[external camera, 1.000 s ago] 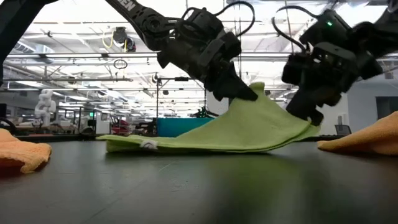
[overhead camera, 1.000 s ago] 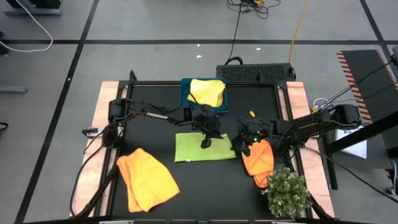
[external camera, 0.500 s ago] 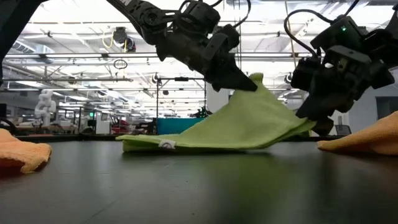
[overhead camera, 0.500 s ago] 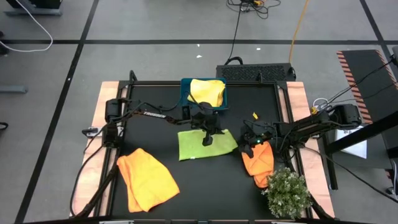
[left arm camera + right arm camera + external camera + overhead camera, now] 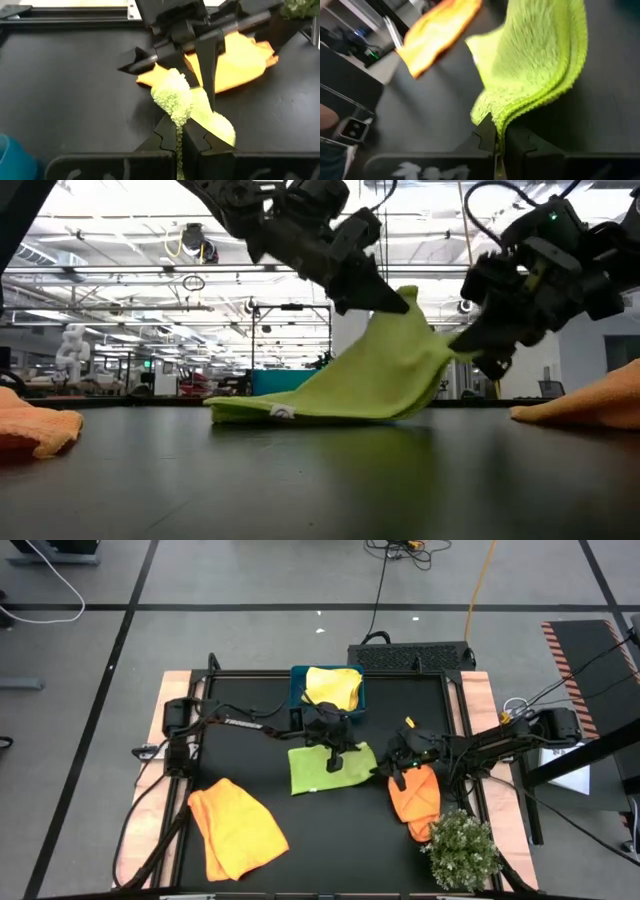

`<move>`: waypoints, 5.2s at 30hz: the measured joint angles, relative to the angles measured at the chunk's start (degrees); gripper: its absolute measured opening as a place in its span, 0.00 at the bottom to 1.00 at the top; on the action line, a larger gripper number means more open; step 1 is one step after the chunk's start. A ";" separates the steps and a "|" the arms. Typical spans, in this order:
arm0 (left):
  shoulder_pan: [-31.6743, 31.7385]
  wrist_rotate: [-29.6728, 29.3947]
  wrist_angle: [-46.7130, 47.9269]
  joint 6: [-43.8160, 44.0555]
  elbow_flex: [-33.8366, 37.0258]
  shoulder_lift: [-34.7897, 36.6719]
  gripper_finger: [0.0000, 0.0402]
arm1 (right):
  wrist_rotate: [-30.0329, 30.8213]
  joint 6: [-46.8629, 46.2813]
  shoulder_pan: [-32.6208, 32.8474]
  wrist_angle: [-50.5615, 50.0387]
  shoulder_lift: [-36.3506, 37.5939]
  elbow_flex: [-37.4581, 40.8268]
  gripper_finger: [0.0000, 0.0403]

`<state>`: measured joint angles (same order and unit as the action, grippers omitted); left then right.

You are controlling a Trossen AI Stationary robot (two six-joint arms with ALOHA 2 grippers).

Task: Fold microfiber towels
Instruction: Fold the green microfiber towel

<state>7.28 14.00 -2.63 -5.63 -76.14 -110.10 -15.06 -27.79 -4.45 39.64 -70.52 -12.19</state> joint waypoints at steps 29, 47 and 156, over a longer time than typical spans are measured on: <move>-25.86 -44.98 26.40 12.94 -0.09 27.58 0.00 | -10.34 16.40 2.41 -37.15 5.40 -36.01 0.00; -30.28 -38.86 26.09 26.76 4.09 27.91 0.00 | -15.94 4.94 5.50 -43.80 3.62 -38.82 0.00; -6.03 -27.50 -18.93 -3.93 45.84 29.18 0.01 | 2.33 24.37 -2.29 -38.87 -15.24 -37.07 0.00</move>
<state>1.24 -13.50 -21.56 -9.56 -30.30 -80.93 -12.73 -3.42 -6.74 0.77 -85.76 -49.25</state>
